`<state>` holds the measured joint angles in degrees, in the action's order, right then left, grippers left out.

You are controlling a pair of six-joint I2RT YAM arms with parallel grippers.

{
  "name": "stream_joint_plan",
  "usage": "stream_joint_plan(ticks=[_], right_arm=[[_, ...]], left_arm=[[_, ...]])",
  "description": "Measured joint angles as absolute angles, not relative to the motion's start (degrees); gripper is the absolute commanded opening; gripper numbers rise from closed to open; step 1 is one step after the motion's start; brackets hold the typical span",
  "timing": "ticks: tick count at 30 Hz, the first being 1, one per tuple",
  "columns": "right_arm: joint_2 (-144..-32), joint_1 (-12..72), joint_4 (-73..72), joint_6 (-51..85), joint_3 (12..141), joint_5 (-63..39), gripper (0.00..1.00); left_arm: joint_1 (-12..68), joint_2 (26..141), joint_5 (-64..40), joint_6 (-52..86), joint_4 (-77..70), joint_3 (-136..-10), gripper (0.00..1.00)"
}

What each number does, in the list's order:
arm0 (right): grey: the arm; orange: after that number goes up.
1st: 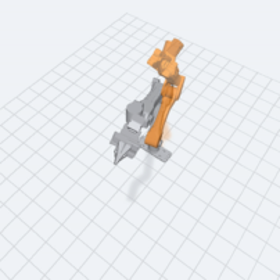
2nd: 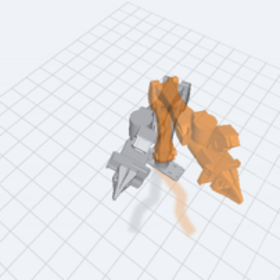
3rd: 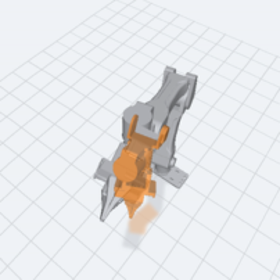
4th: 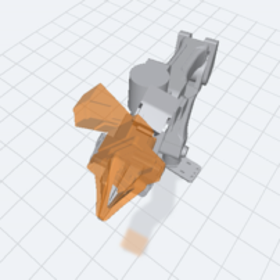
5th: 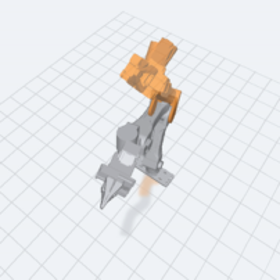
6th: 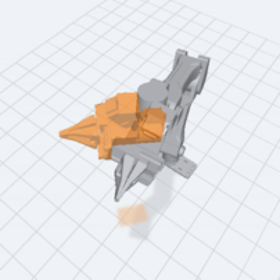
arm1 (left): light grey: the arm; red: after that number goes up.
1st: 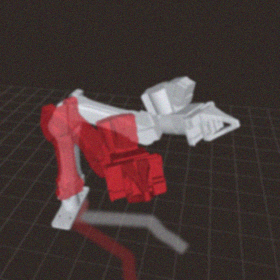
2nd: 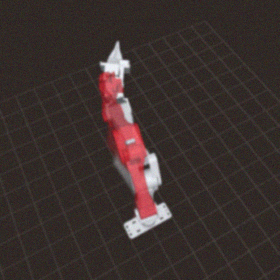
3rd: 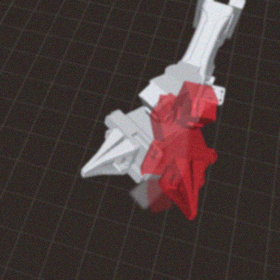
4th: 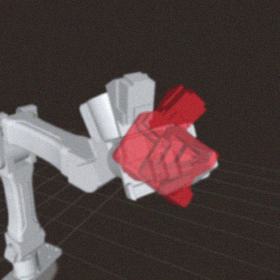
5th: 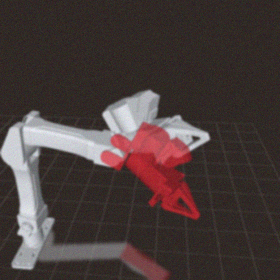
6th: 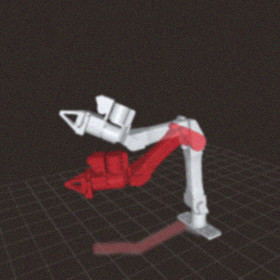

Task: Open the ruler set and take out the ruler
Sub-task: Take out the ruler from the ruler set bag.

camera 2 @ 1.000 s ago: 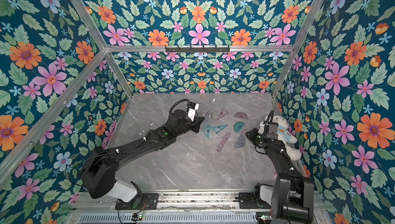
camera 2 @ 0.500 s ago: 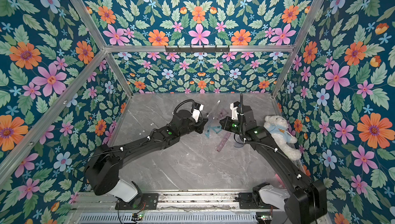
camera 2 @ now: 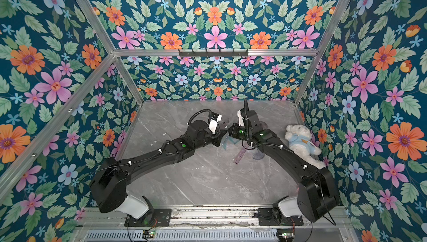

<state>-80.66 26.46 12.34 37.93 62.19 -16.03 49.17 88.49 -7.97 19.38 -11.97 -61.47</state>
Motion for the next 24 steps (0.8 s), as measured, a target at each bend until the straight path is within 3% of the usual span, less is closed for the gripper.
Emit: stream_joint_plan(ticks=[11,24], right_arm=[[-81.8,26.4,12.7,36.8,62.2,-14.3,0.29],[-83.2,26.7,13.1,36.1,61.7,-14.9,0.28]], left_arm=[[49.2,88.5,-8.0,19.4,-12.0,-61.5,0.00],[49.3,88.7,-7.5,19.4,-12.0,-61.9,0.00]])
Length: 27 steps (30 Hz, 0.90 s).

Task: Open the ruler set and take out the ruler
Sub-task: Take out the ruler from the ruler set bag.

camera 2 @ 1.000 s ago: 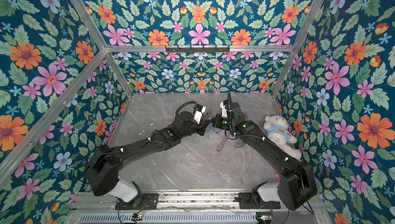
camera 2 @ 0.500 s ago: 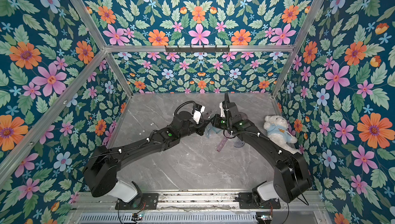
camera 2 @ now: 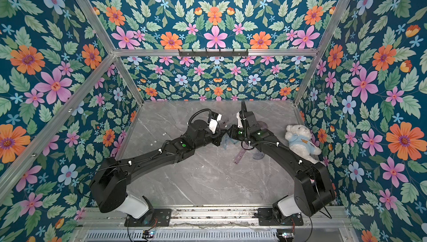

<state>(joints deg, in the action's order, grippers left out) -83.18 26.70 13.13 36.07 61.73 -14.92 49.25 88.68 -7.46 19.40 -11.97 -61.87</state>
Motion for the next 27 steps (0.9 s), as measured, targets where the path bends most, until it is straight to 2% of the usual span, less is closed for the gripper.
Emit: stream_joint_plan(ticks=[10,13,18,27], right_arm=[[-83.3,29.3,12.3,37.5,60.3,-15.9,0.25],[-83.2,29.4,12.0,37.8,60.0,-16.0,0.21],[-83.1,29.4,11.7,38.4,59.9,-16.1,0.07],[-82.0,29.4,11.6,39.0,59.3,-16.1,0.00]], left_arm=[[49.6,88.9,-7.3,19.4,-12.0,-61.9,0.00],[49.6,88.9,-7.1,19.4,-12.0,-61.8,0.00],[49.6,88.5,-6.8,19.4,-12.2,-61.3,0.00],[49.6,86.4,-4.8,19.5,-13.9,-59.1,0.00]])
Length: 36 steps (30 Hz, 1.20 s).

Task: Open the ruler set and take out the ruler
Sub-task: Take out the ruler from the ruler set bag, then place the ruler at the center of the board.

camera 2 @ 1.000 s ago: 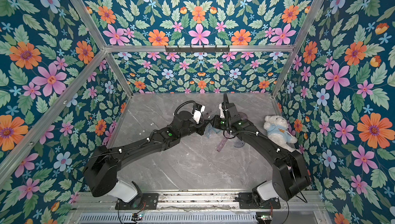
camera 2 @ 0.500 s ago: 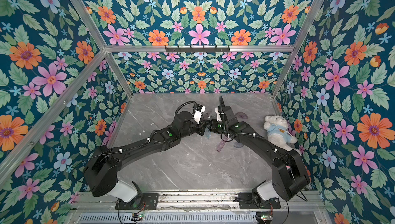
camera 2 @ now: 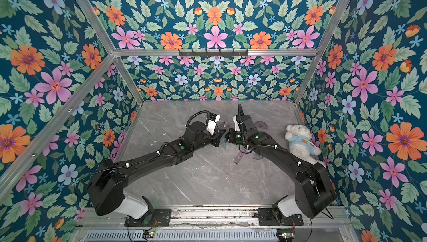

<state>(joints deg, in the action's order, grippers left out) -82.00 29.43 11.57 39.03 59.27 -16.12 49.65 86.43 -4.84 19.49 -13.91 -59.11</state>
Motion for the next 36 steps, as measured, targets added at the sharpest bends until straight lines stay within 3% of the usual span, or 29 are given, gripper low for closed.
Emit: stream_joint_plan(ticks=[15,22,36], right_arm=[[-73.3,29.5,11.6,39.2,58.6,-16.4,0.00],[-71.3,29.5,11.7,38.8,56.6,-21.0,0.00],[-87.7,29.0,28.1,21.7,65.3,-38.9,0.00]], left_arm=[[44.1,82.2,1.0,24.4,-15.2,-51.1,0.00],[39.2,76.6,4.6,25.8,-14.5,-47.3,0.00],[35.1,72.6,4.3,26.4,-12.5,-46.4,0.00]])
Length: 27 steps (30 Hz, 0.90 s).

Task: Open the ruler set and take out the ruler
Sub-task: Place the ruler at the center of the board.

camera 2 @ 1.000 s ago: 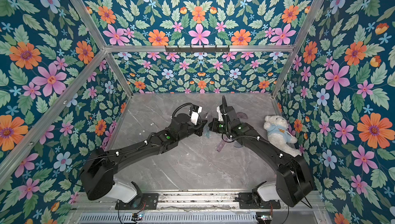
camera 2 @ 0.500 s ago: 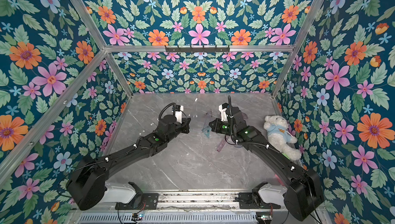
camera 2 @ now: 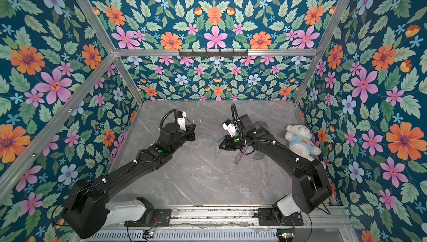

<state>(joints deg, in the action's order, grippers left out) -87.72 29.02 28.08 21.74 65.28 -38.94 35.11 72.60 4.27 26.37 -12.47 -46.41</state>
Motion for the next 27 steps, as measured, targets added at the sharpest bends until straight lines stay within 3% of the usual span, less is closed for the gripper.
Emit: stream_joint_plan(ticks=[12,27], right_arm=[[-102.3,26.3,28.2,17.1,65.1,-45.8,0.00],[-107.9,23.3,24.0,17.6,64.2,-47.7,0.03]], left_arm=[[35.0,72.4,2.4,25.5,-11.9,-47.1,0.00],[35.0,72.9,1.6,25.5,-11.5,-47.6,0.00]])
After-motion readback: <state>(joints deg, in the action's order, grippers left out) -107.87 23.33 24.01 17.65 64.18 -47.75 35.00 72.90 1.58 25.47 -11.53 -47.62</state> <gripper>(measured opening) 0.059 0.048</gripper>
